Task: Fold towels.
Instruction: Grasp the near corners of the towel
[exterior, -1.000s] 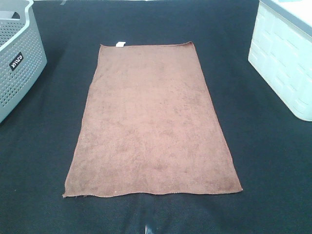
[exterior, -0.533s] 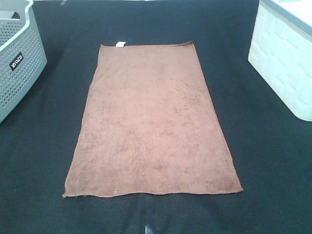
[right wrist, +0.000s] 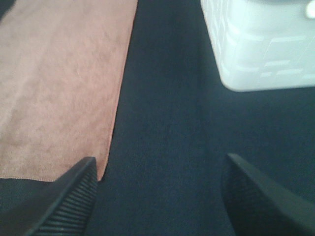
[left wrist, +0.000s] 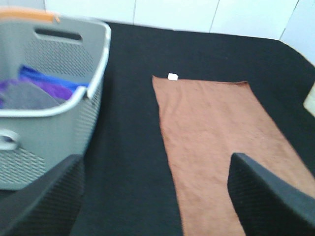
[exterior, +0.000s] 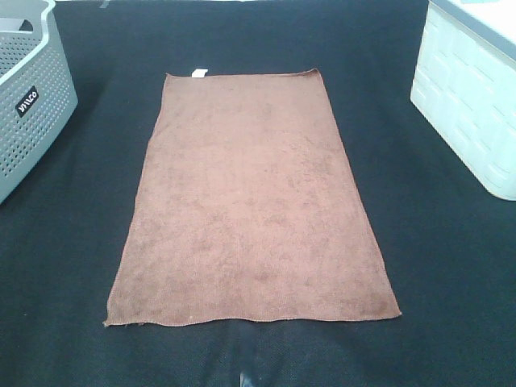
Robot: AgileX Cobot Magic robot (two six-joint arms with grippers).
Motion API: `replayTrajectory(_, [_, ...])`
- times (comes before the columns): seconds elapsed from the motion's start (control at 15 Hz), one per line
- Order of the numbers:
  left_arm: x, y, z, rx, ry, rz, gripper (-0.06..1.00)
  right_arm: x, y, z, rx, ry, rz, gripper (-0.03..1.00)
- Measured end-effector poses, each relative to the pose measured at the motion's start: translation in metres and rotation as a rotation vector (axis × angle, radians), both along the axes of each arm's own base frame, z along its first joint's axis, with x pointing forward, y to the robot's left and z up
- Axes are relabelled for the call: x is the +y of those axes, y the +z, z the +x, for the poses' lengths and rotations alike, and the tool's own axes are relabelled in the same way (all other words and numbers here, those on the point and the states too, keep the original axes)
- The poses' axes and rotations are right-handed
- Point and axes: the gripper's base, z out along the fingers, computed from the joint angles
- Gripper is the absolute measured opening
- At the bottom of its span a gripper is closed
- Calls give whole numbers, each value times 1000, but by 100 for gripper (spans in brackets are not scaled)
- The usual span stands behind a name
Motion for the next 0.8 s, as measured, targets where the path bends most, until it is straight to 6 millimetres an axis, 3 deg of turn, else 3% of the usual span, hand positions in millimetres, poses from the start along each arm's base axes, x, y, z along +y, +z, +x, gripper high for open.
replayTrajectory(0.13, [-4,-18,36,181,-6,-137,76,1,2,32,128,-1,5,67])
replayTrajectory(0.33, [-13,-69,86,525,-75,-228,76,6,-15,86,359,-1,79,67])
replayTrajectory(0.53, [-22,-113,113,728,-158,-300,76,15,-52,123,567,21,170,67])
replayTrajectory(0.8, [-32,-164,136,847,-236,-375,76,24,-109,163,724,51,260,67])
